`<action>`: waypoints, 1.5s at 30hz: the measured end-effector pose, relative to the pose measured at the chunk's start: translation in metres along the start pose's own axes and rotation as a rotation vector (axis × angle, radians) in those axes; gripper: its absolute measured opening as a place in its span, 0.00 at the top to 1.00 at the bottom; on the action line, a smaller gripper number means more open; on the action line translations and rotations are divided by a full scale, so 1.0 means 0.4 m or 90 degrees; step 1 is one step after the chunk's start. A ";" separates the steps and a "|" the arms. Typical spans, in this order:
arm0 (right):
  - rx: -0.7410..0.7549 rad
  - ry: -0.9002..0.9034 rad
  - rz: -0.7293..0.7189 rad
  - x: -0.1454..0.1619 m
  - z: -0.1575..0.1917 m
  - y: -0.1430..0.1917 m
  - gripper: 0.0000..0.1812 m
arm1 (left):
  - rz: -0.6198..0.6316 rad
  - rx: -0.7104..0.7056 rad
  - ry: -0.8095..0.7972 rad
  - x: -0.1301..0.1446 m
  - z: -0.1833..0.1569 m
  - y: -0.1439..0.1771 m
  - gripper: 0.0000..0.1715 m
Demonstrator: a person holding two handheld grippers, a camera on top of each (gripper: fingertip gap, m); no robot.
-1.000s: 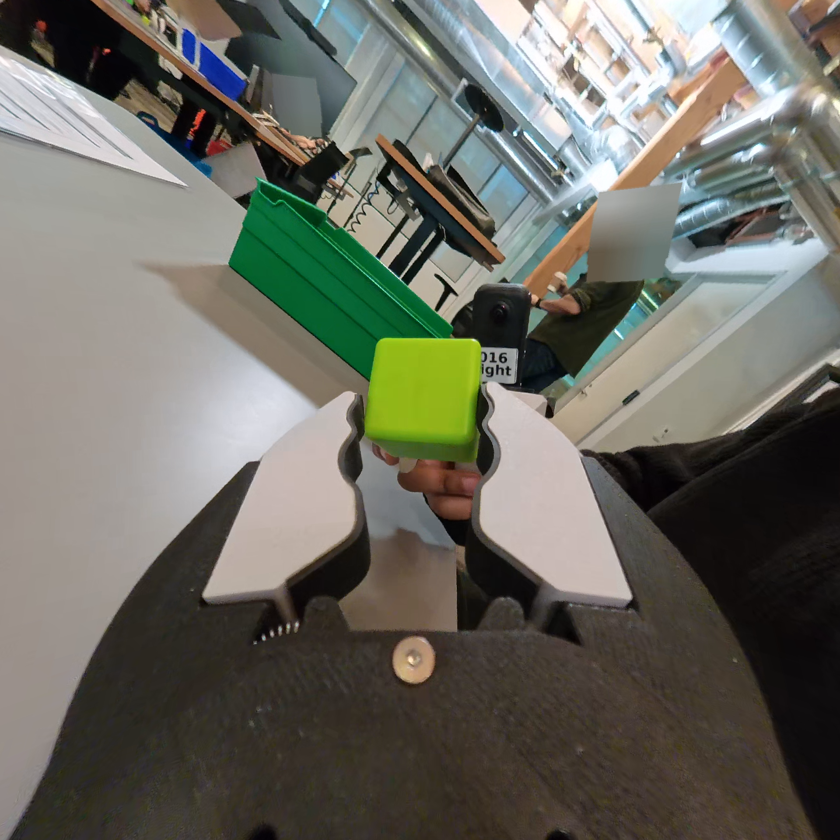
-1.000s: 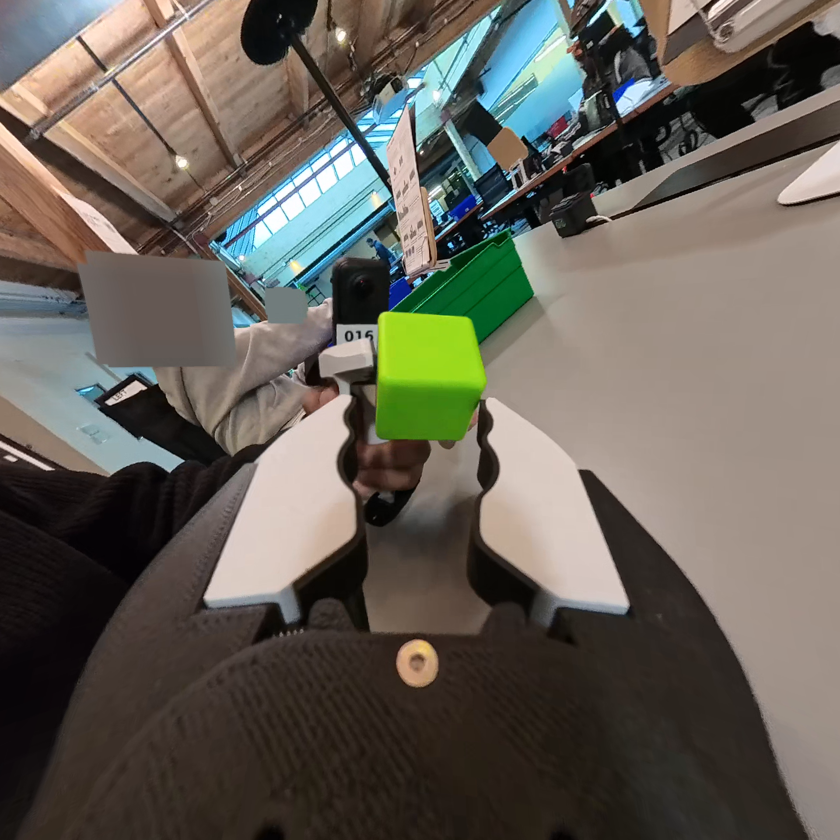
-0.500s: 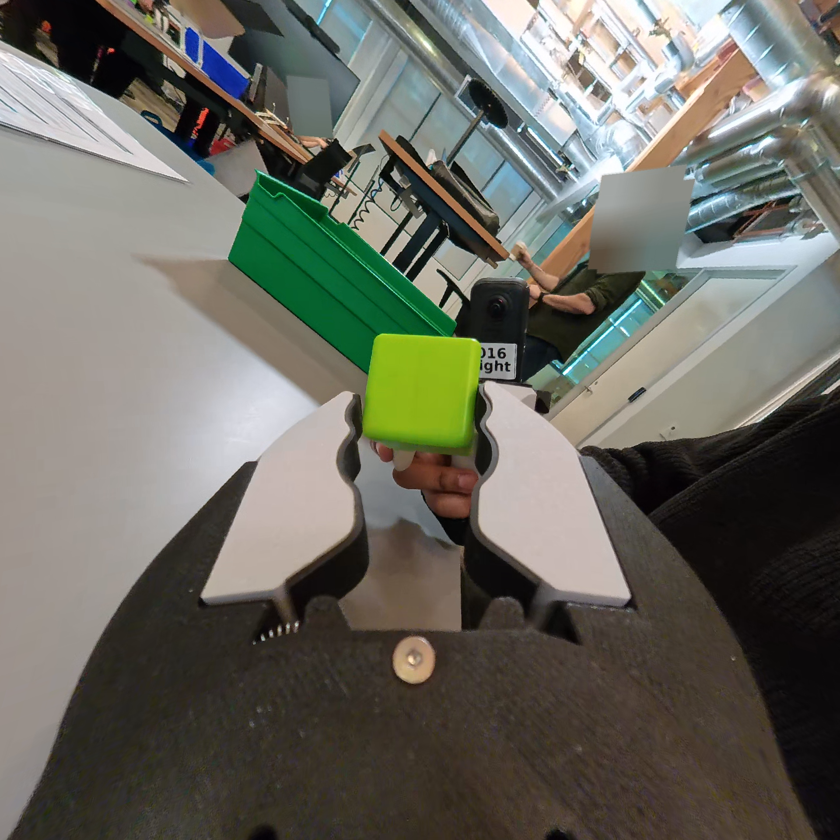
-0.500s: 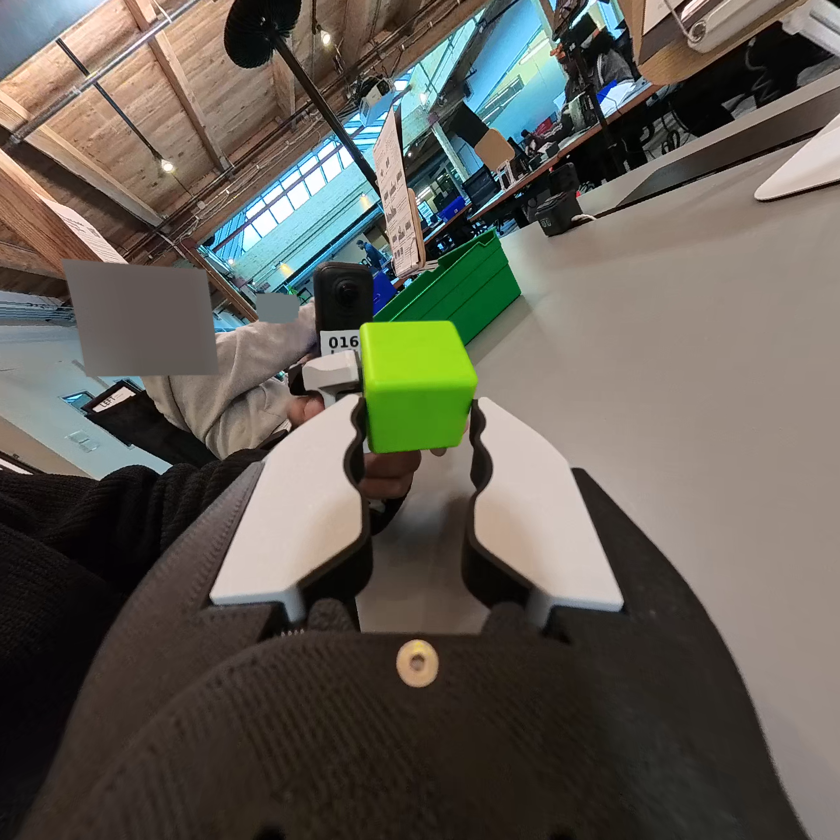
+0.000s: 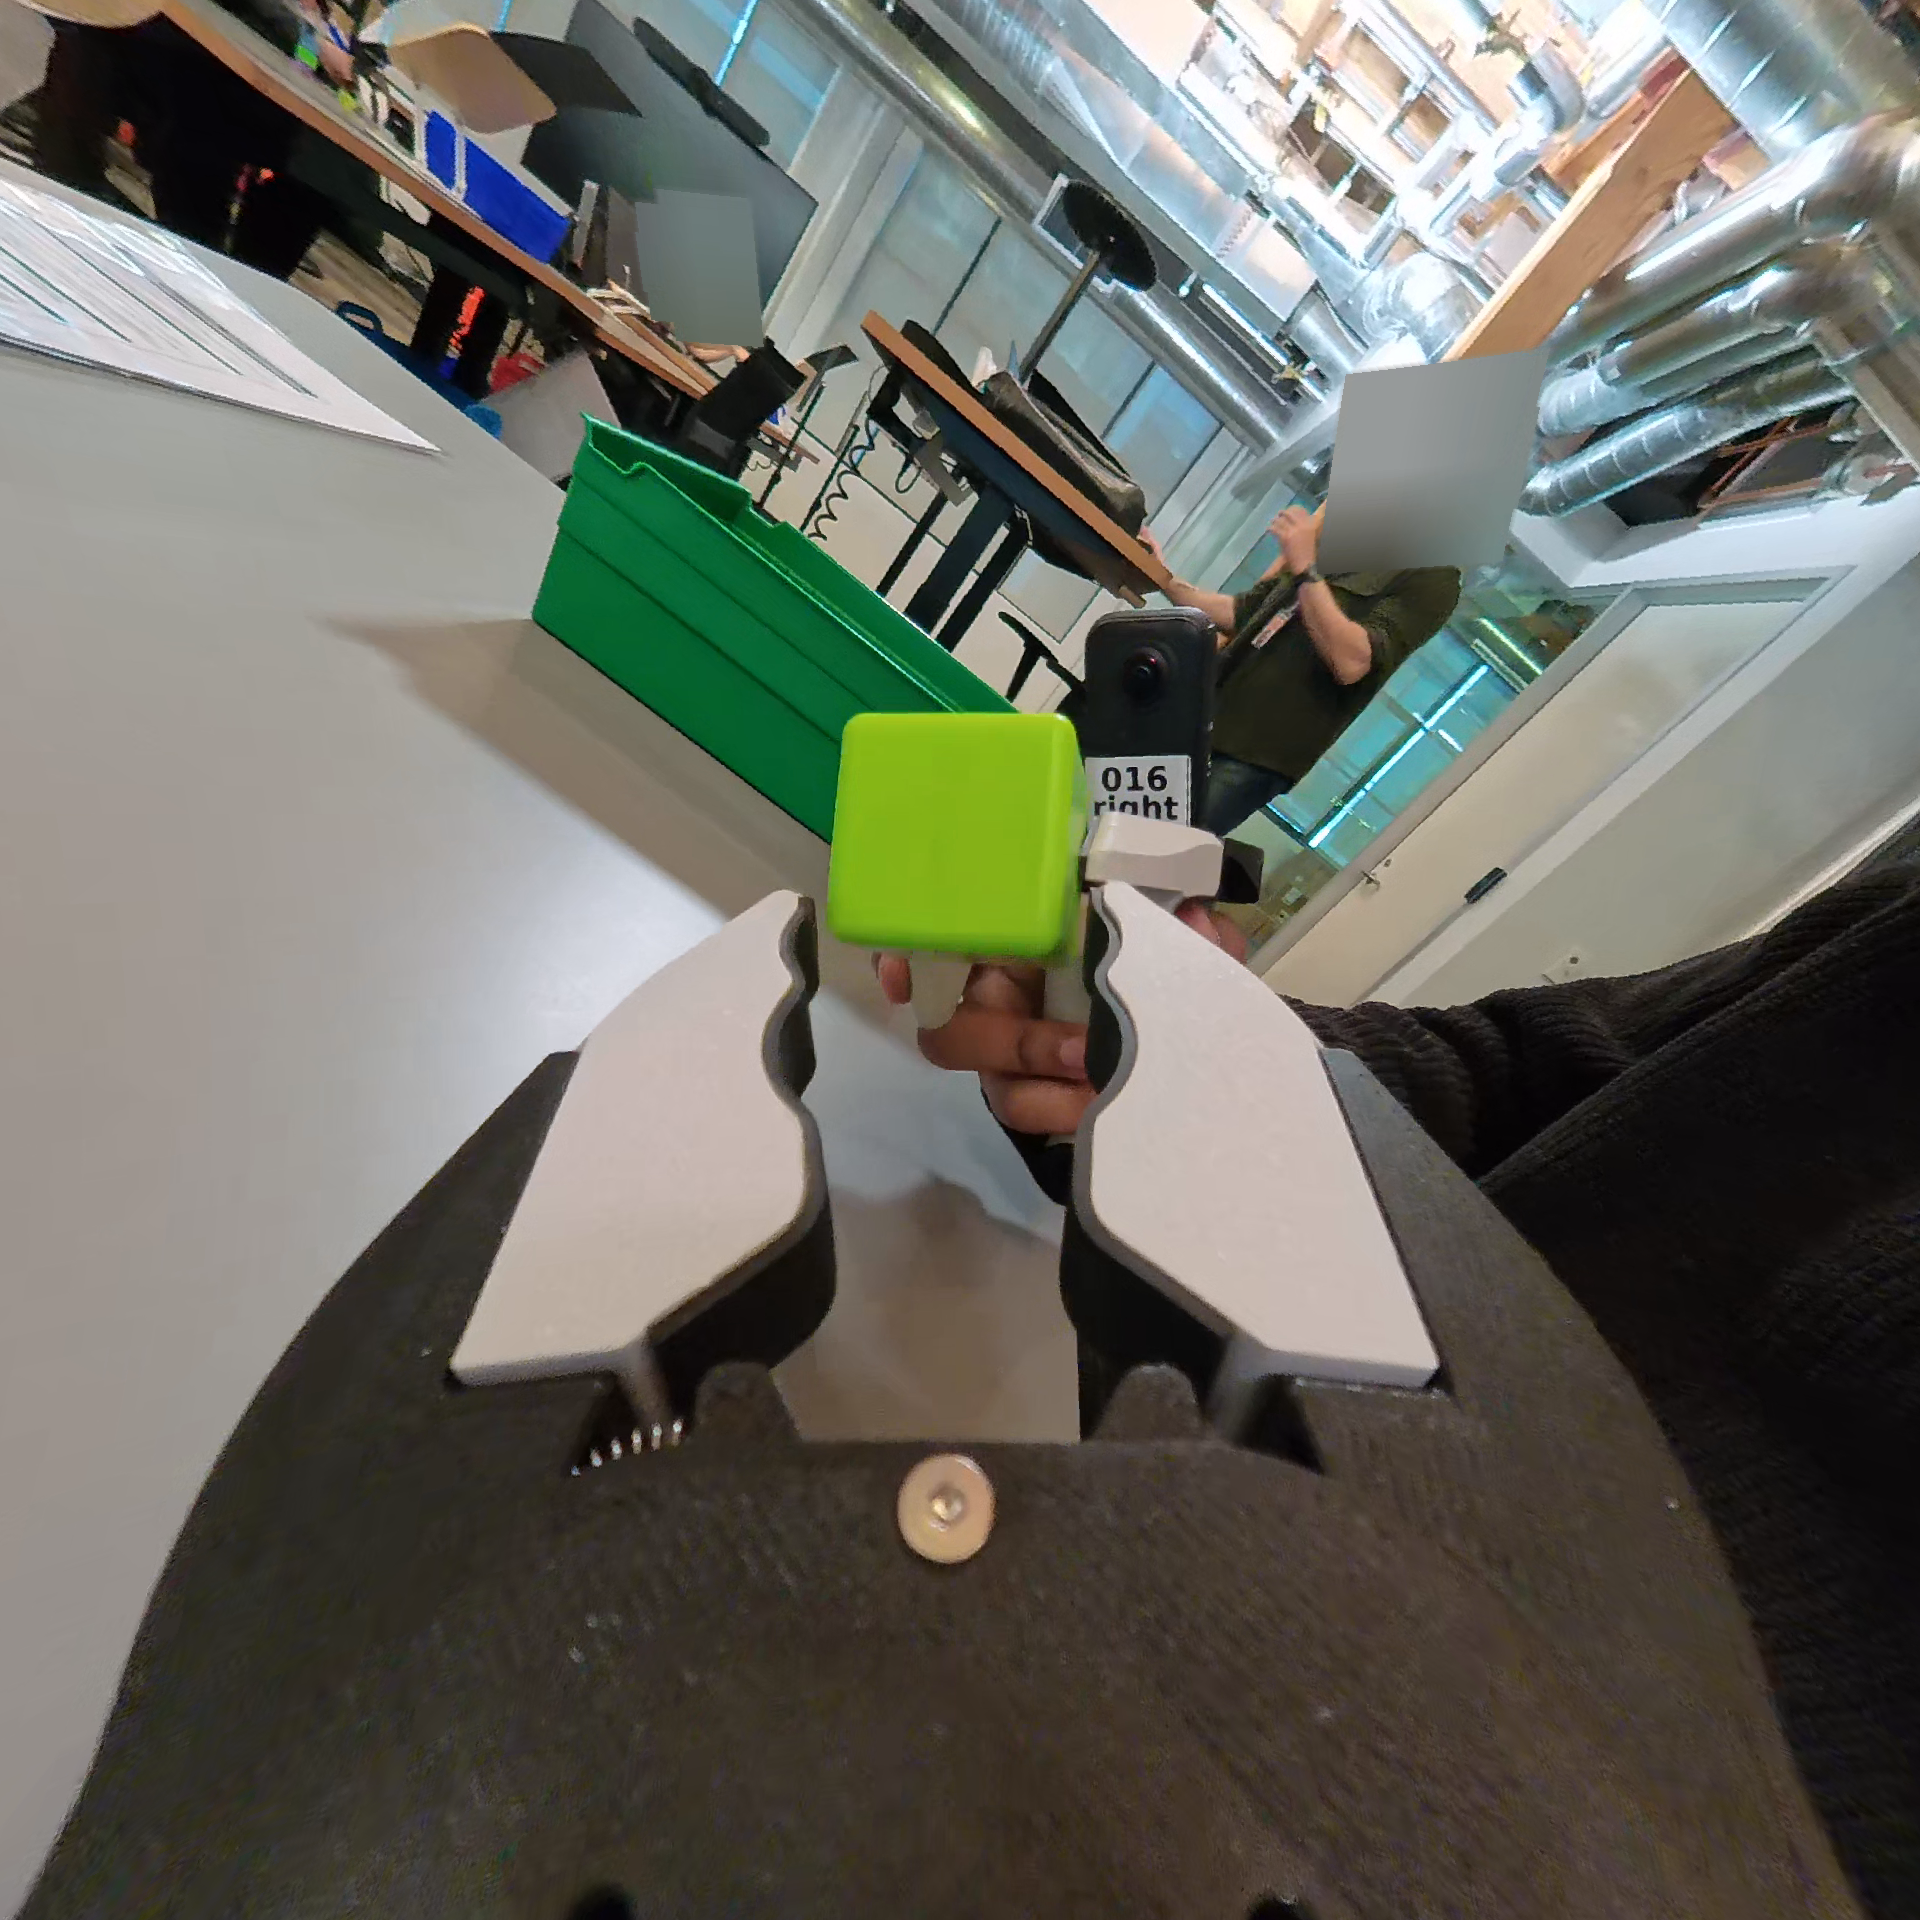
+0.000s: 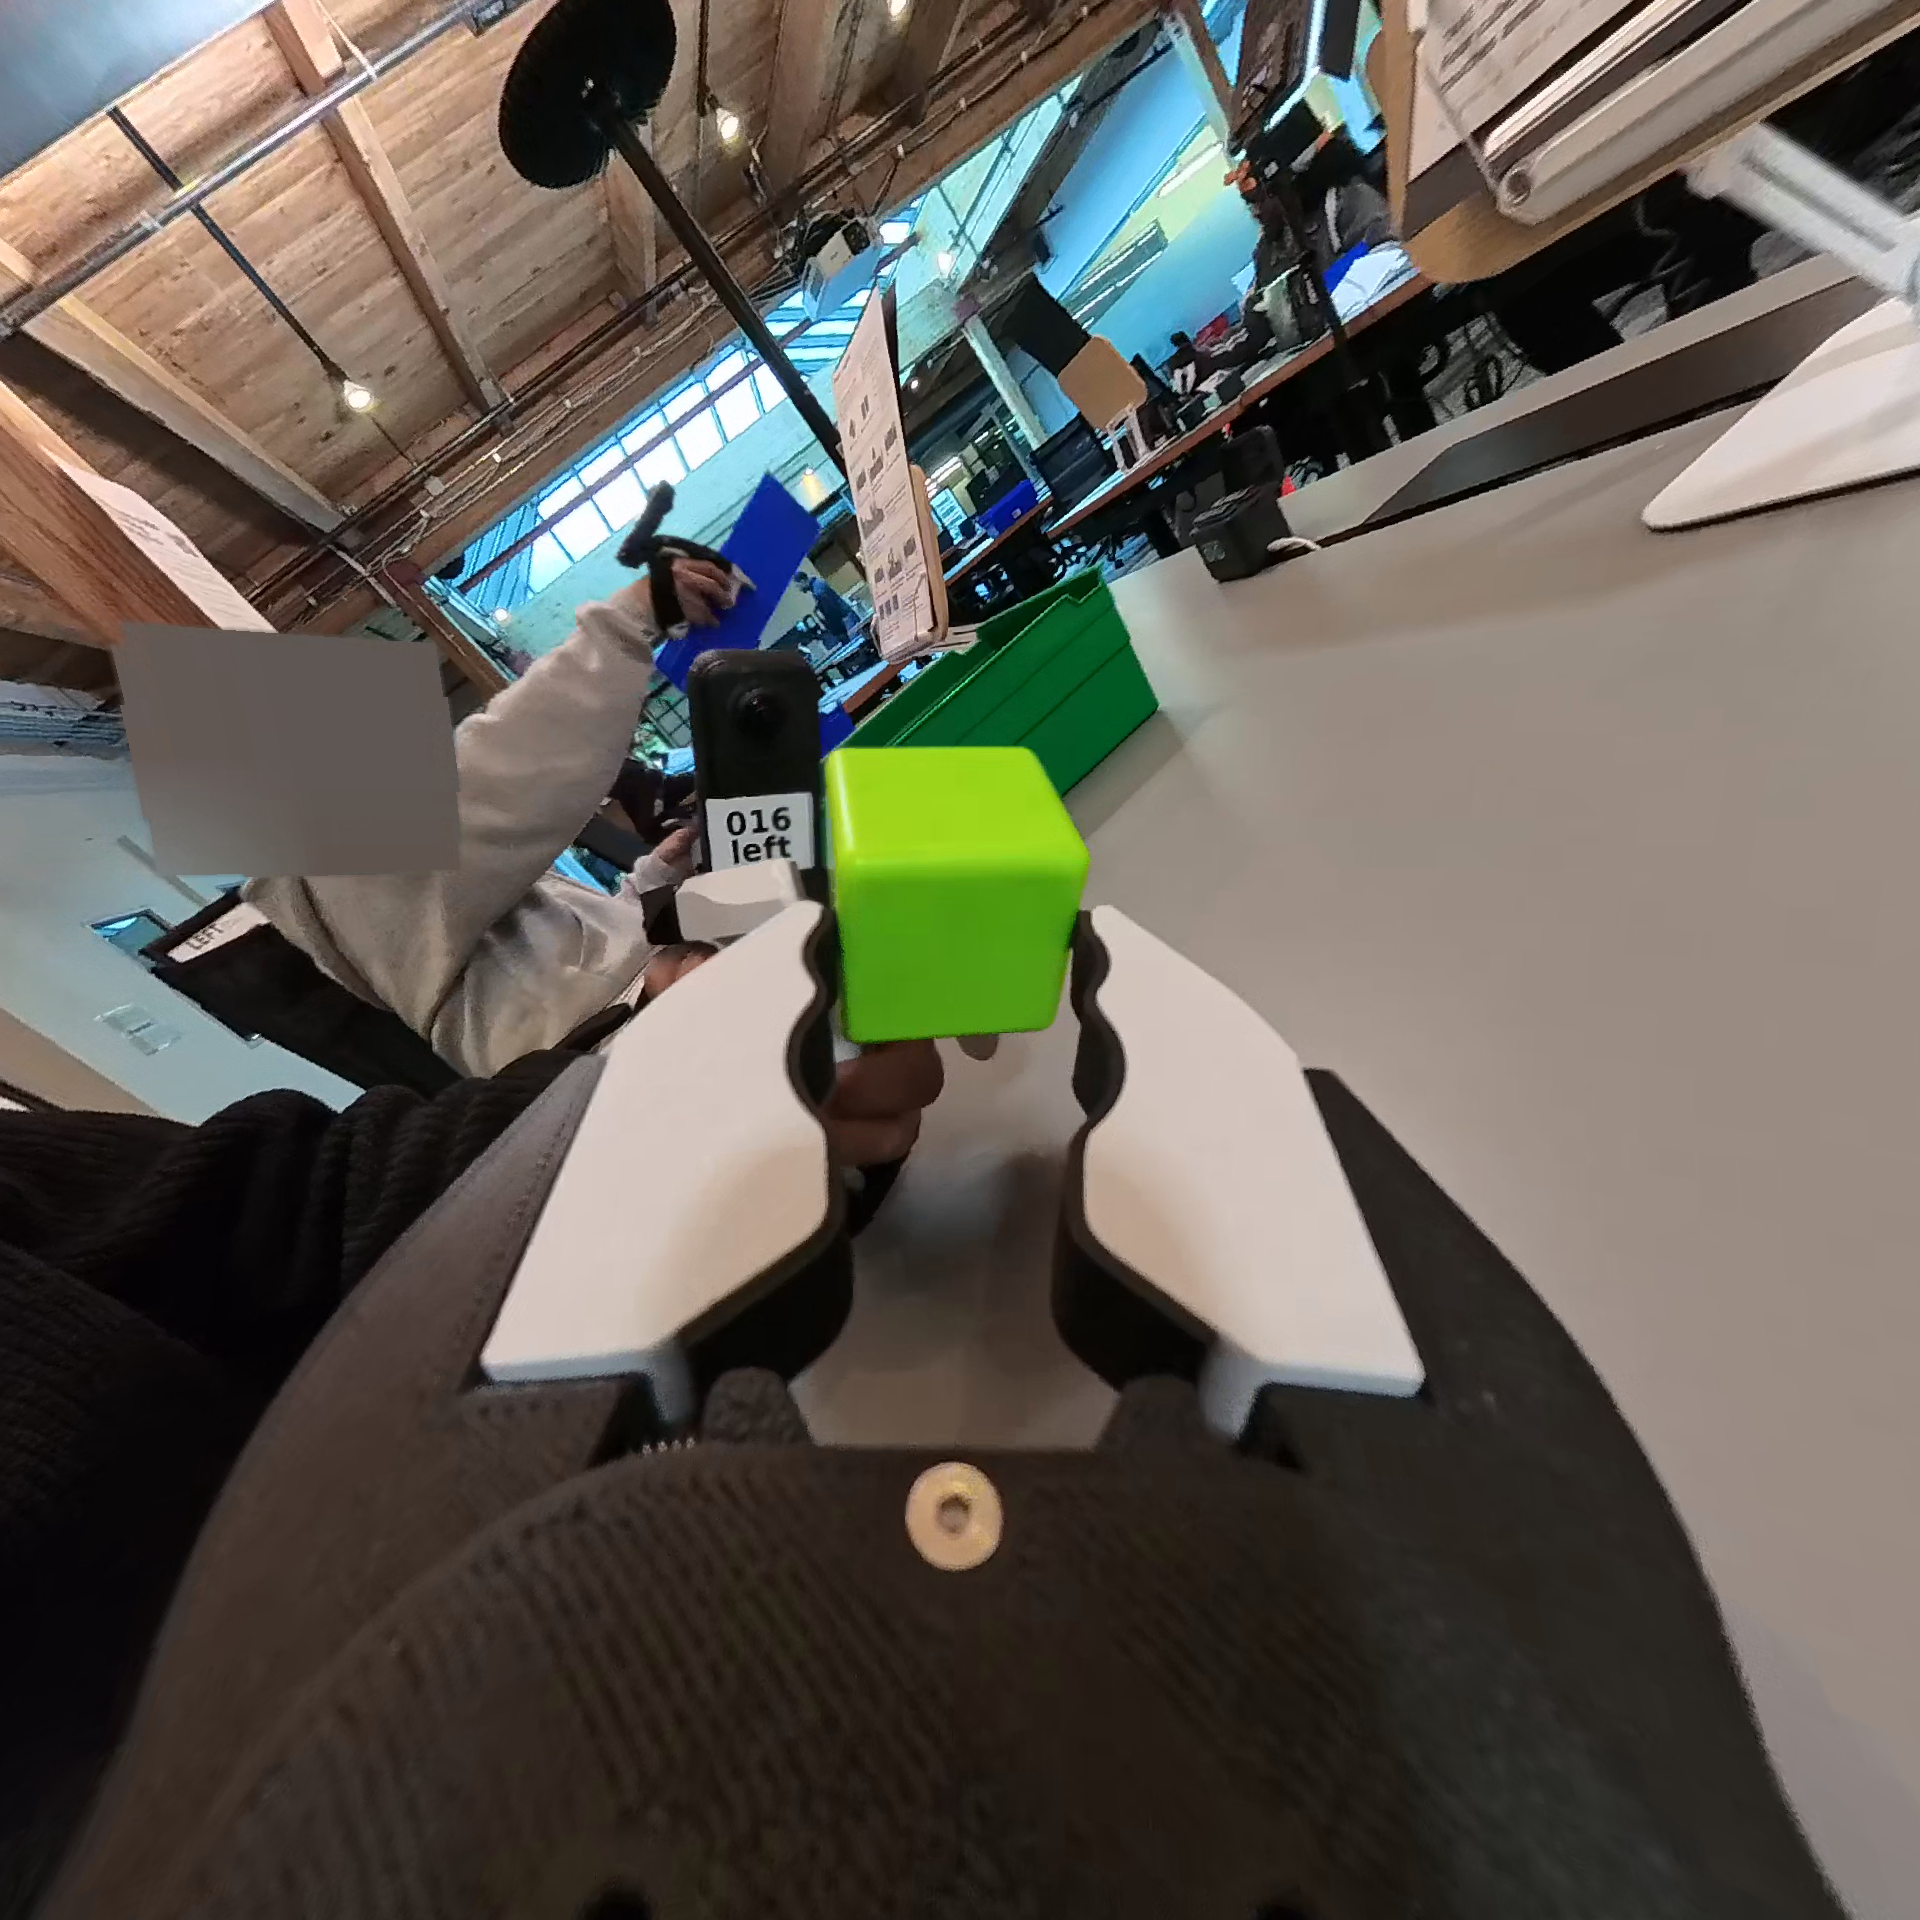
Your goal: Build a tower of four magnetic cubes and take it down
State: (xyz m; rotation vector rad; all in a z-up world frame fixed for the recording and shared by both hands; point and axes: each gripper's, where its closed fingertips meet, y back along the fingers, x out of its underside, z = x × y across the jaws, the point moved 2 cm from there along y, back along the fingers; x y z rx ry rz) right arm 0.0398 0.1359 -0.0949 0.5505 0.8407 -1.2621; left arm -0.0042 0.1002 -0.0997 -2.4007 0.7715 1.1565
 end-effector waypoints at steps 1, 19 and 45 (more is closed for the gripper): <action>0.006 0.002 -0.002 -0.005 -0.005 0.003 0.76 | 0.000 -0.003 0.000 -0.002 0.002 0.002 0.69; 0.083 0.153 0.054 -0.055 -0.088 0.006 0.76 | 0.014 -0.180 -0.040 0.003 0.080 0.072 0.65; 0.025 0.380 0.314 -0.007 -0.243 -0.205 0.76 | -0.071 -0.365 -0.092 0.023 -0.009 0.385 0.67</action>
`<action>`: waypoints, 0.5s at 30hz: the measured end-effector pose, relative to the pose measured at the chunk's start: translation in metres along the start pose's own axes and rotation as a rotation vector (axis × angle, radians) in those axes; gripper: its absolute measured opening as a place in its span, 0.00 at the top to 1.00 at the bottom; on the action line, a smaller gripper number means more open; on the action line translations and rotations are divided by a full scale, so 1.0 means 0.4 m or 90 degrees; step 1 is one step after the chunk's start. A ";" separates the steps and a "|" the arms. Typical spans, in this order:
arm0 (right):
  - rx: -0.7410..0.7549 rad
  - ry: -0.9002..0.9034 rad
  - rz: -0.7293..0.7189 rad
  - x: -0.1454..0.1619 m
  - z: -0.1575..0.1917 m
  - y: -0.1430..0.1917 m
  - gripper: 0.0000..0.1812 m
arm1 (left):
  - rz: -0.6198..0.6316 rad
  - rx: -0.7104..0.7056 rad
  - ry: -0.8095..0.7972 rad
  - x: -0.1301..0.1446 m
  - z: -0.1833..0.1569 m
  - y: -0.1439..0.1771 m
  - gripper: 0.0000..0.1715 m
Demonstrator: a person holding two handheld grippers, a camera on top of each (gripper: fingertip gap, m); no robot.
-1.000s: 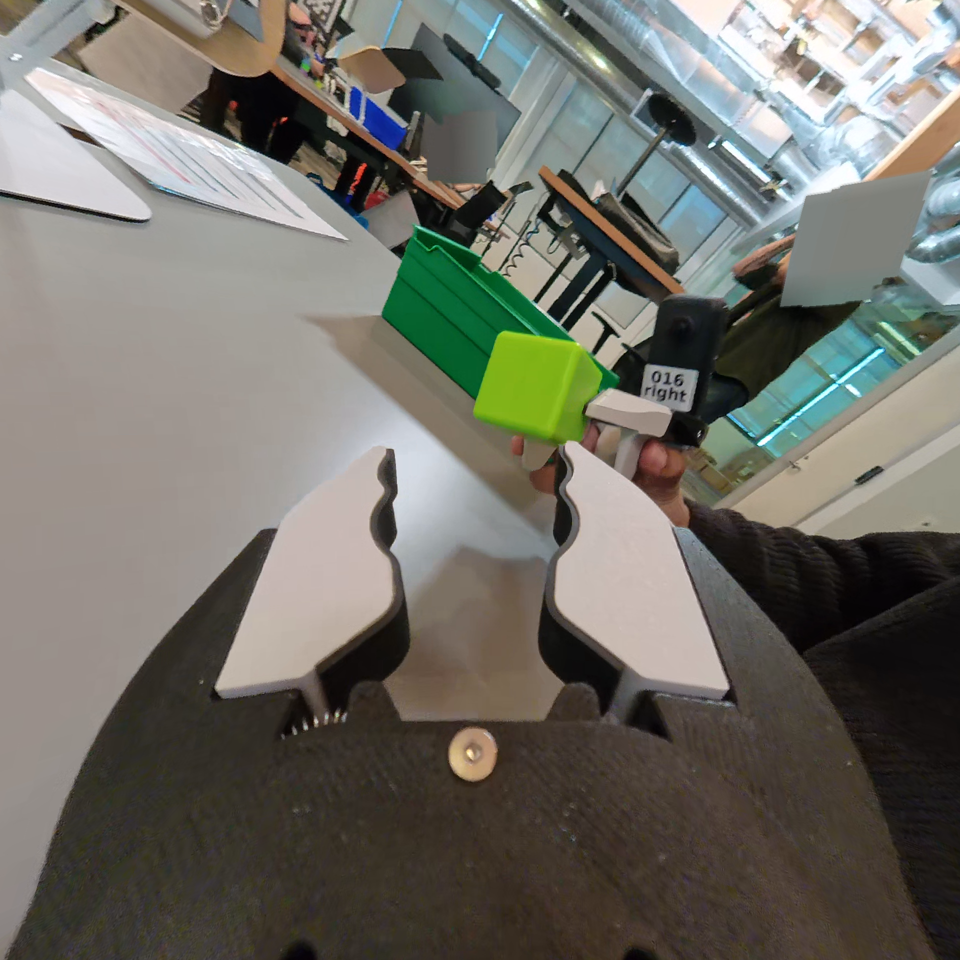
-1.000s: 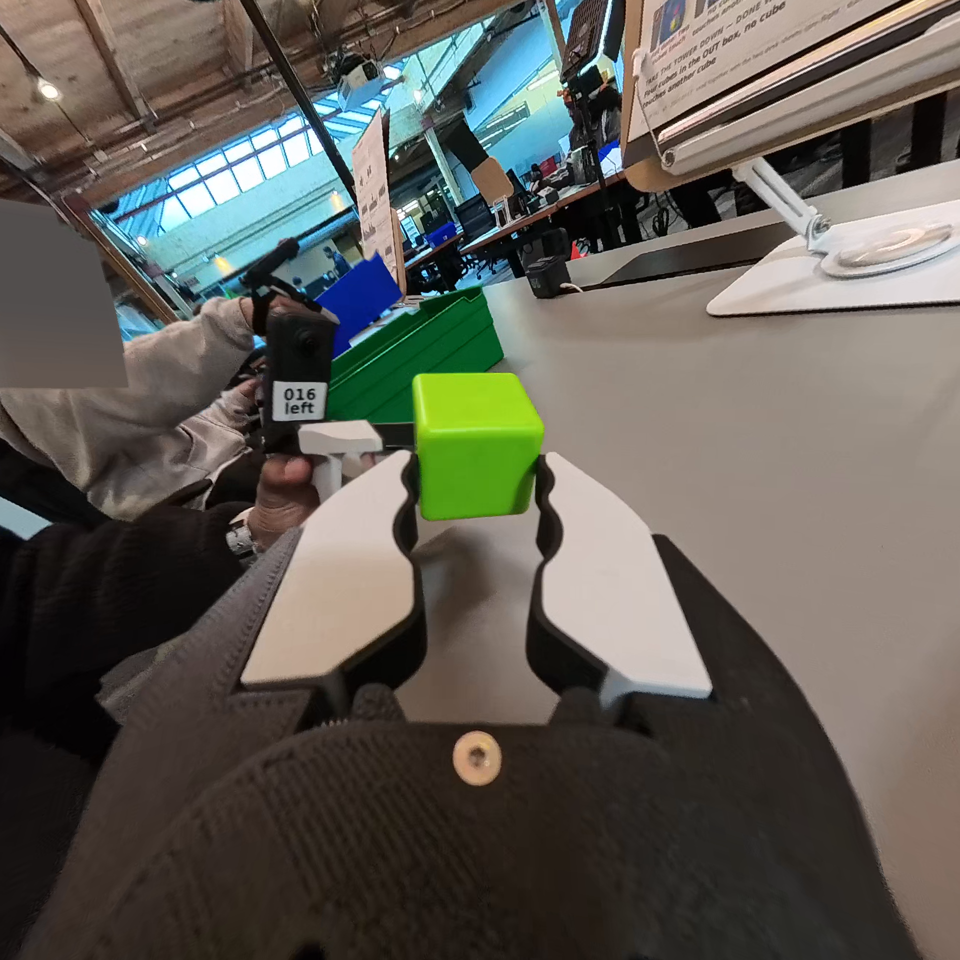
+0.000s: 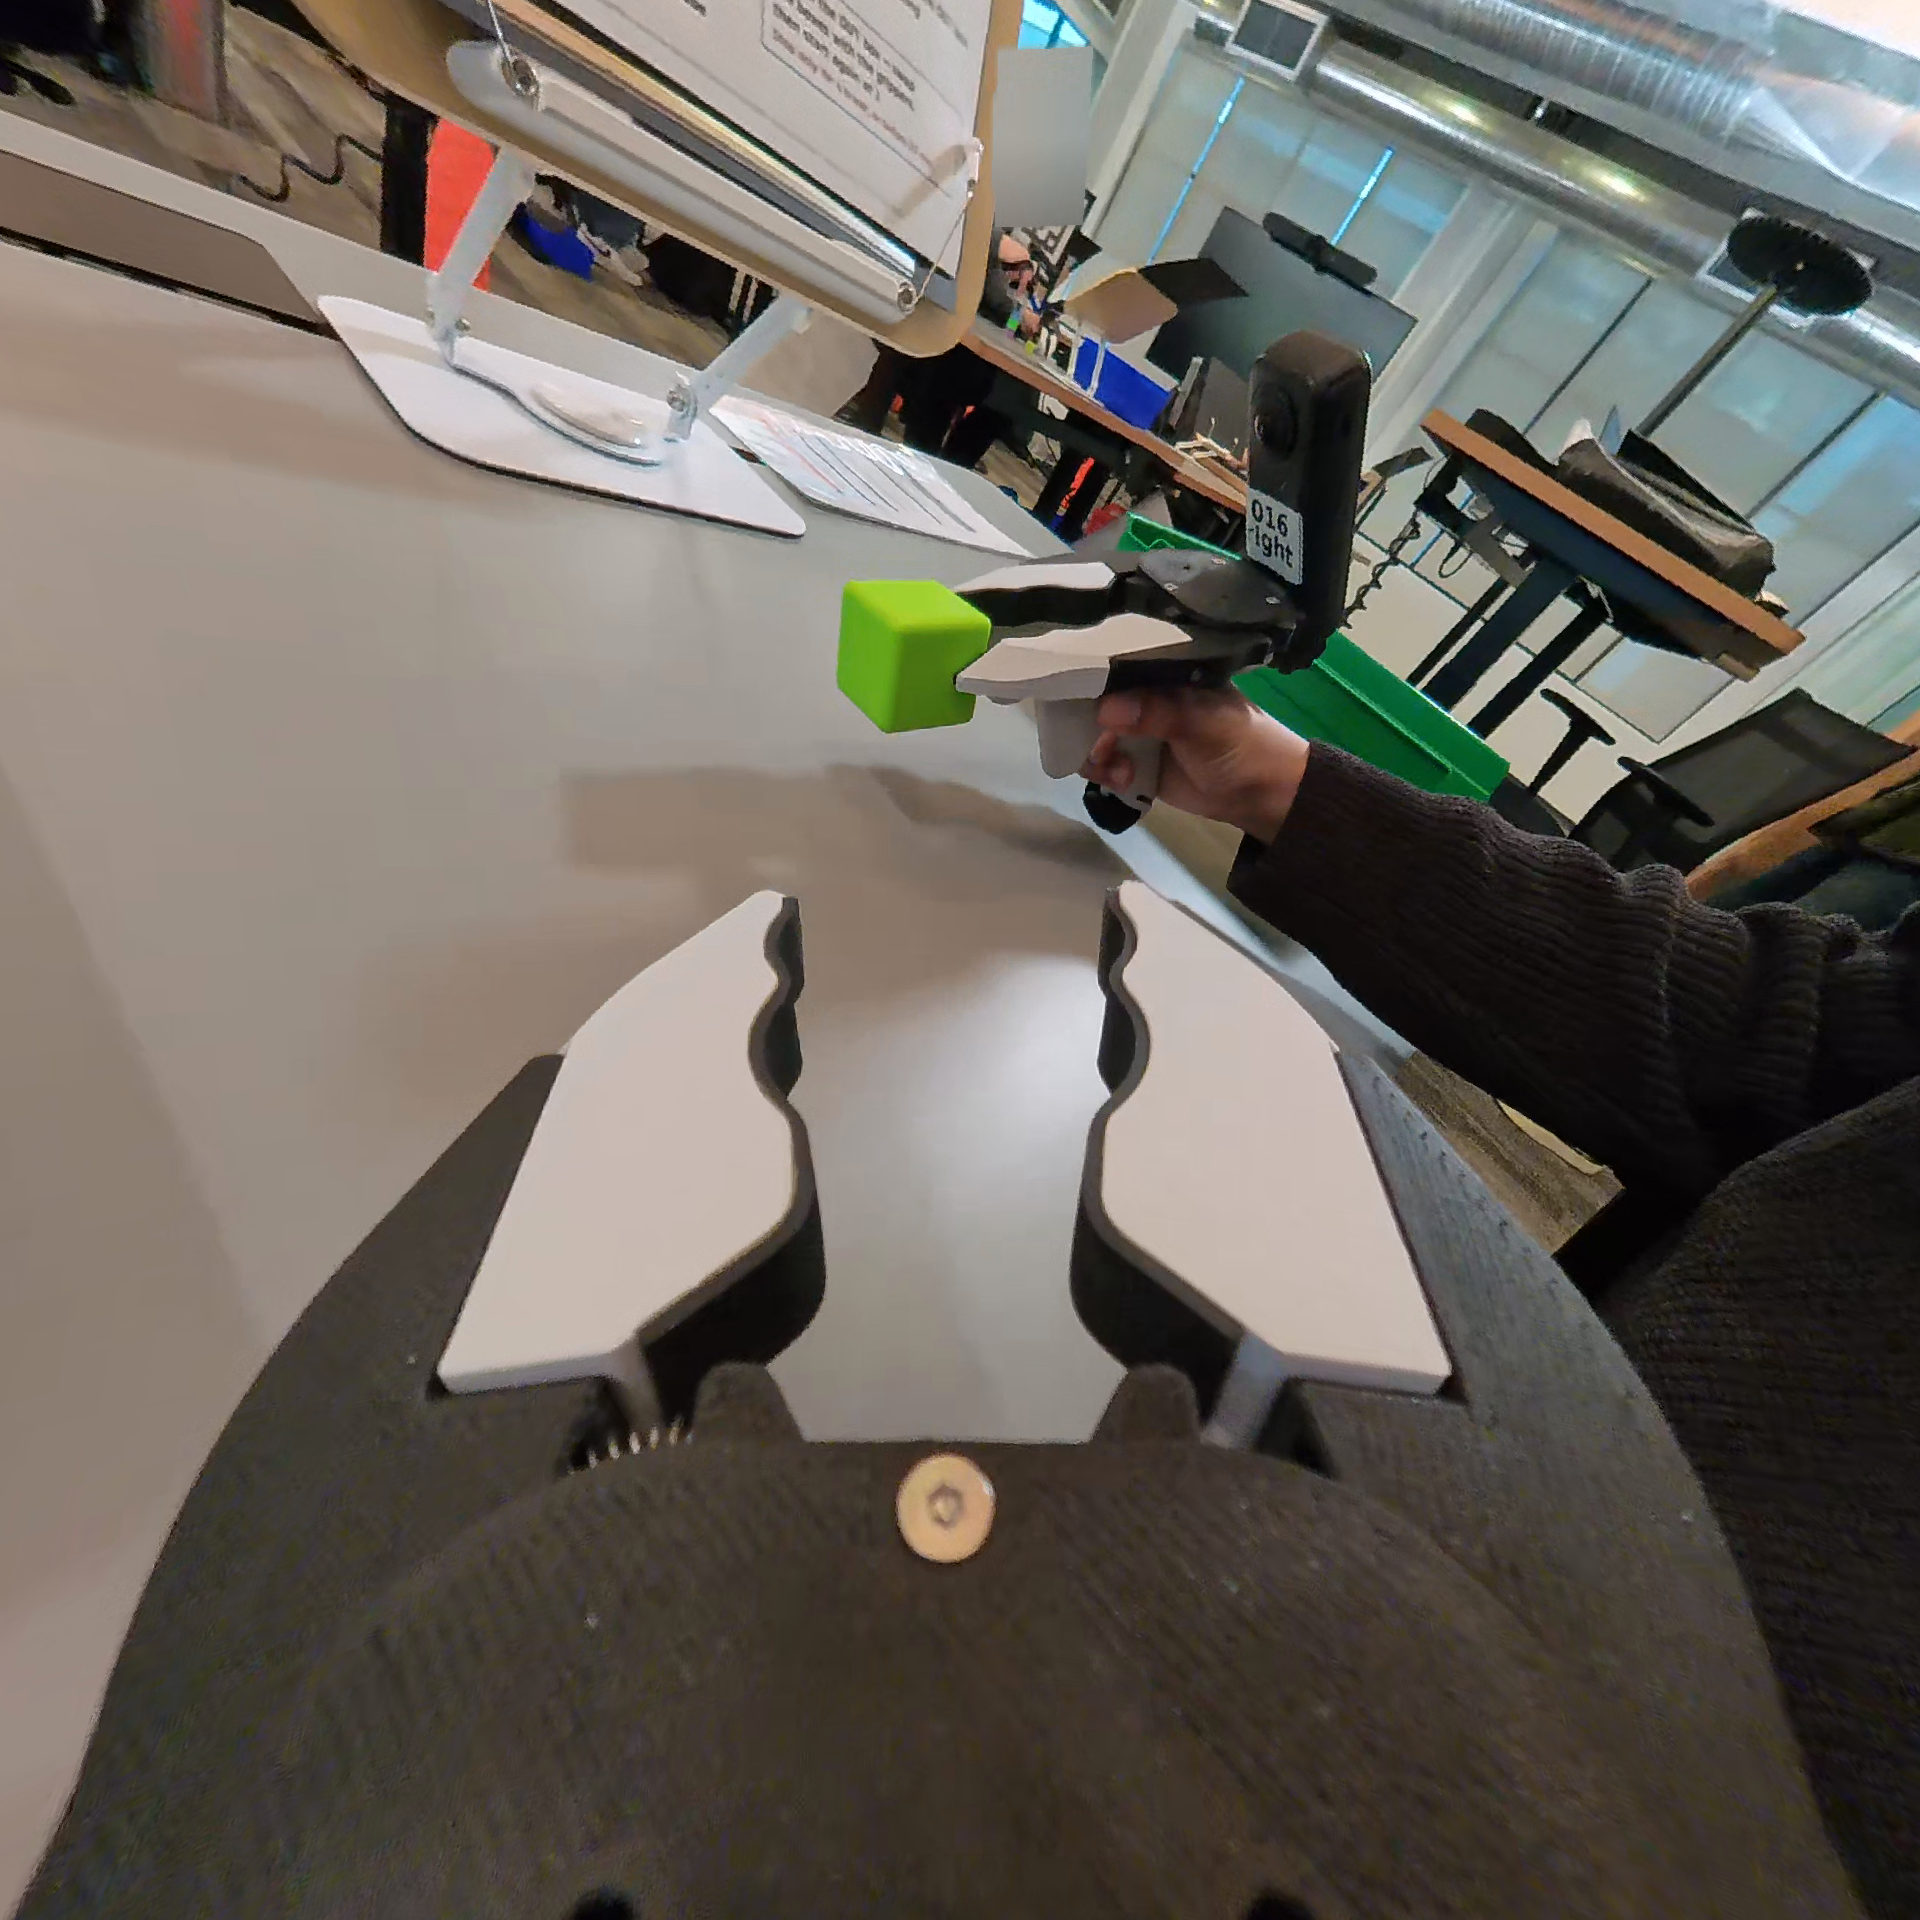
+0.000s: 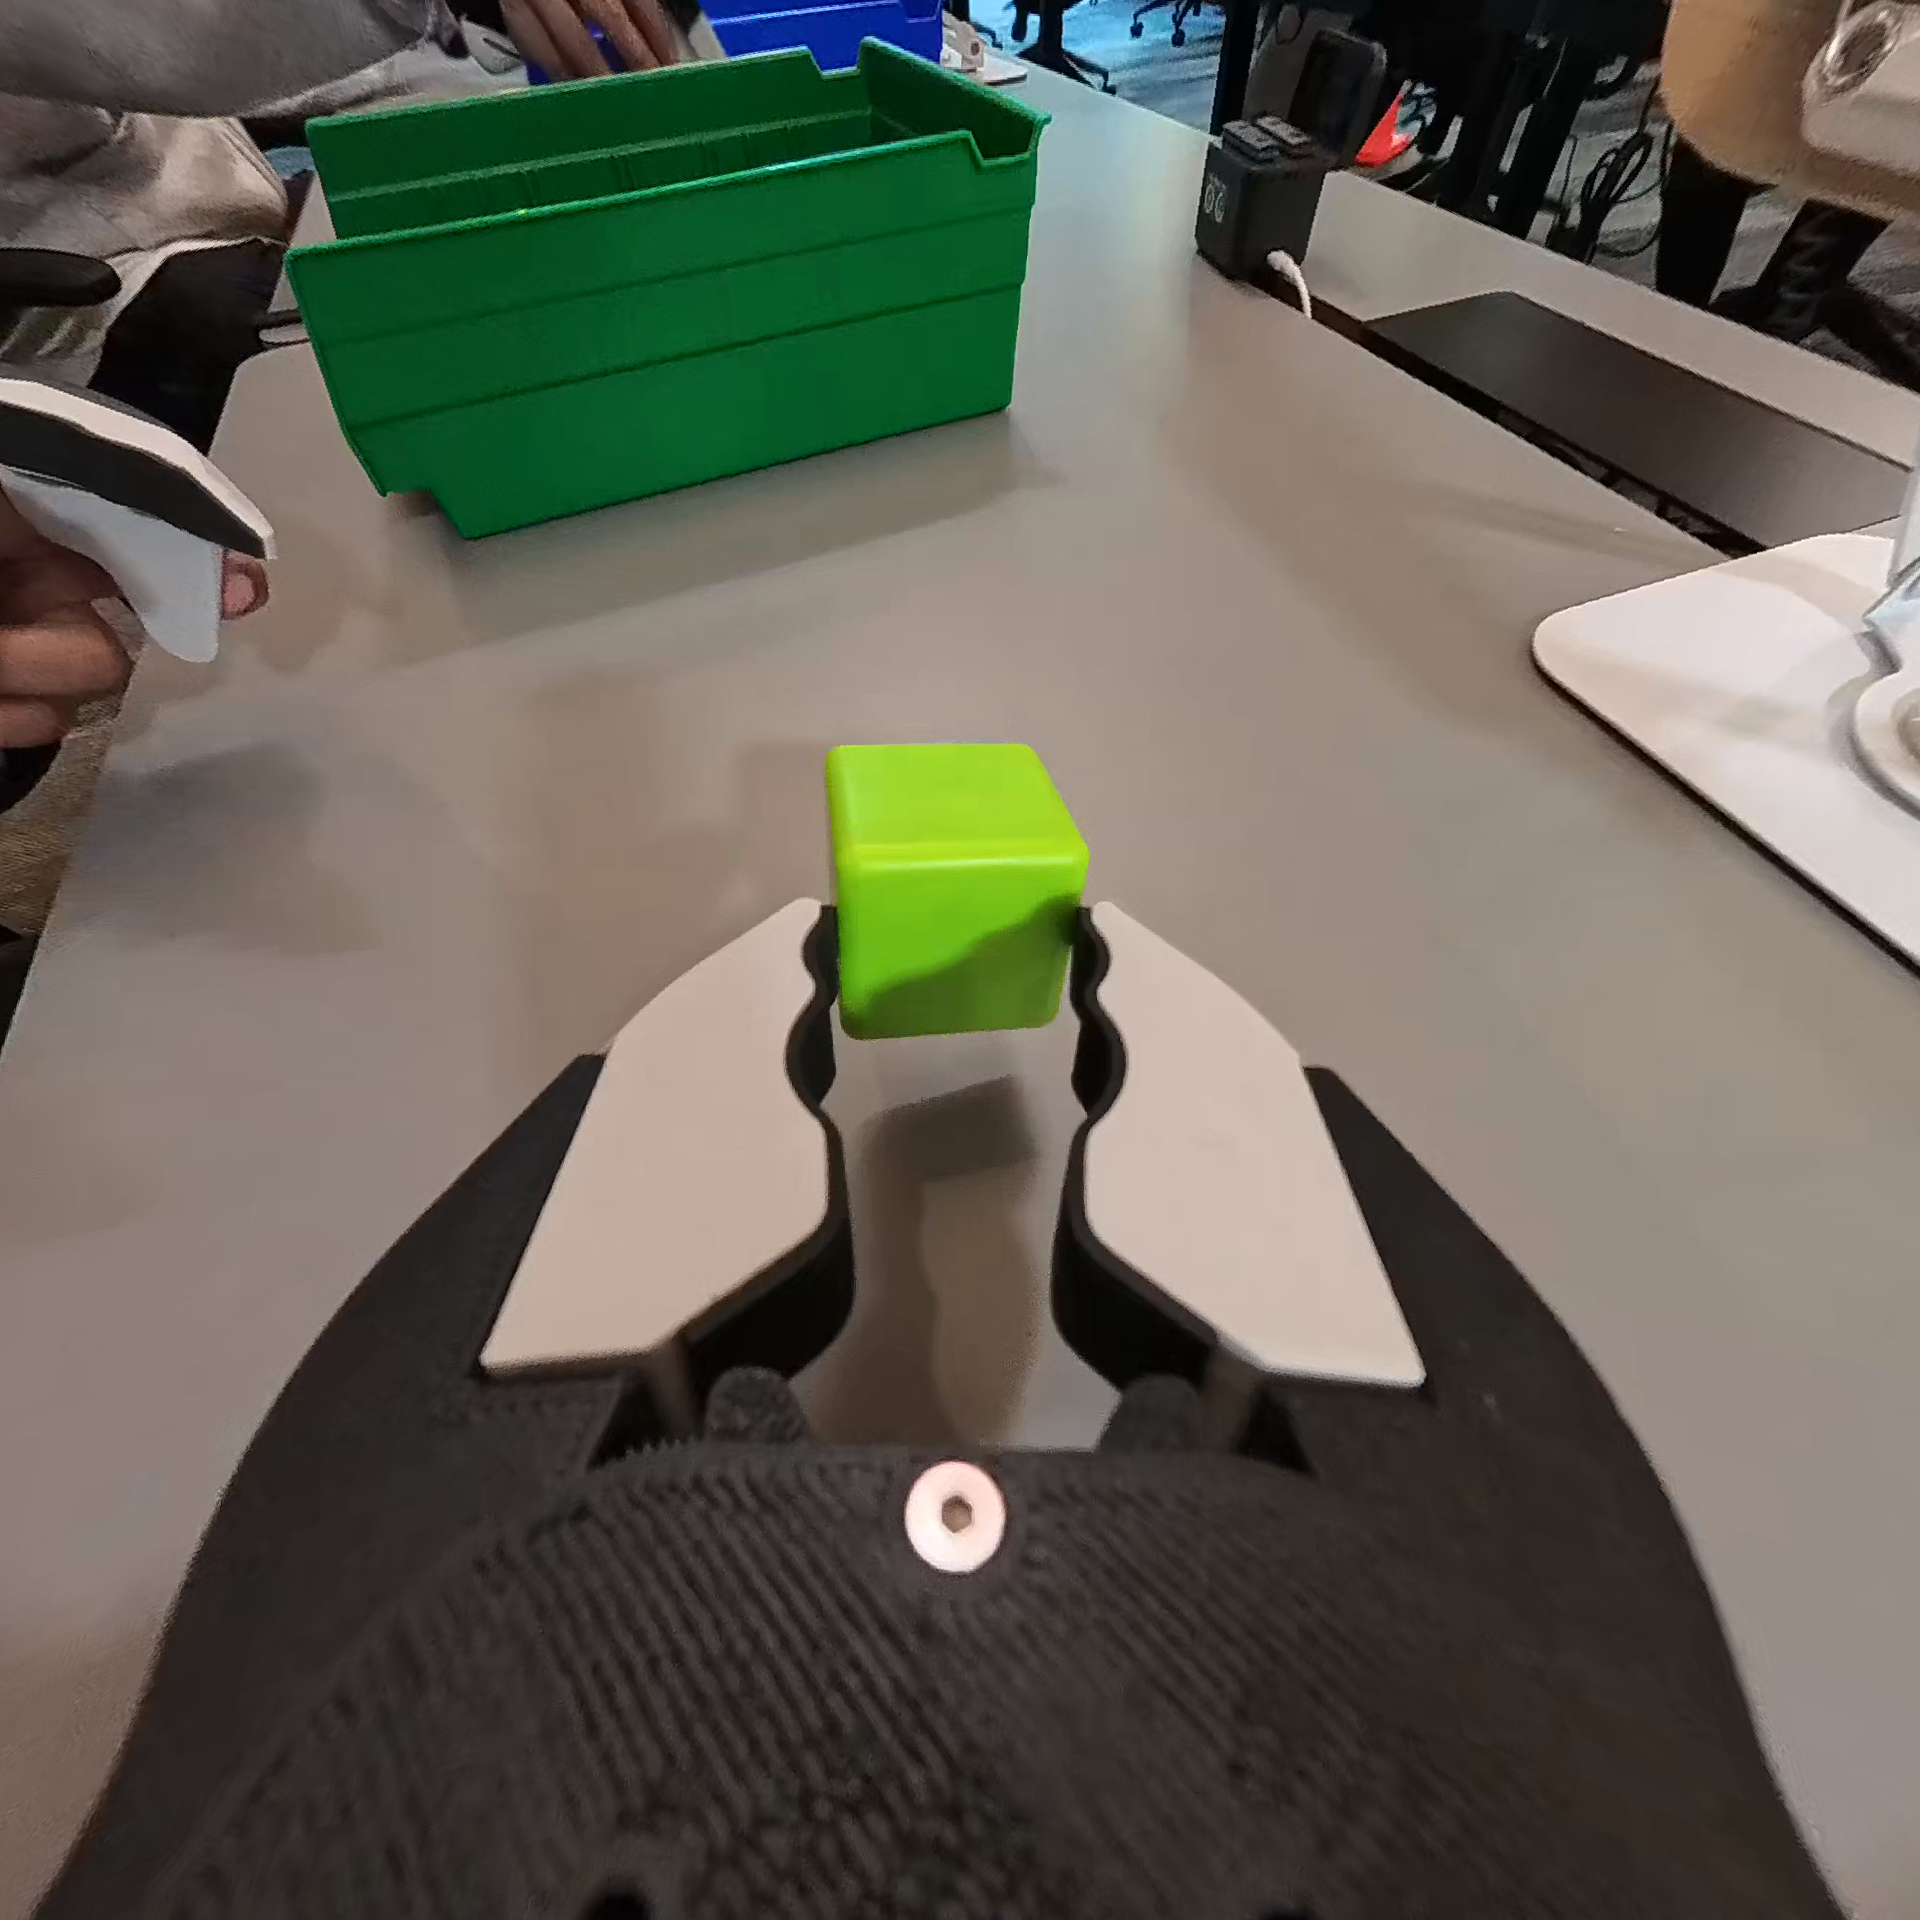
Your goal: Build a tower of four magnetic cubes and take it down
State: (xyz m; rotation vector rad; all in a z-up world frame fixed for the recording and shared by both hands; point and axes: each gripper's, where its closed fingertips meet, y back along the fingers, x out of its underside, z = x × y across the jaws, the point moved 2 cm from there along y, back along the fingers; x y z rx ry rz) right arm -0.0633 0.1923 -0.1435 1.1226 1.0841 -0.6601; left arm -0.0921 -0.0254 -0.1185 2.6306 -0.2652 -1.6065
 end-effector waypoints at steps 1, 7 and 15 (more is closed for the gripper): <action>-0.002 -0.003 0.003 0.003 0.001 -0.001 0.76 | 0.002 0.001 0.001 0.002 0.001 -0.002 0.67; -0.006 -0.013 0.006 0.011 0.006 0.006 0.76 | 0.014 0.009 0.000 0.009 0.001 -0.017 0.66; 0.001 -0.031 0.008 0.024 0.000 0.024 0.76 | 0.025 0.022 0.005 0.014 0.002 -0.041 0.67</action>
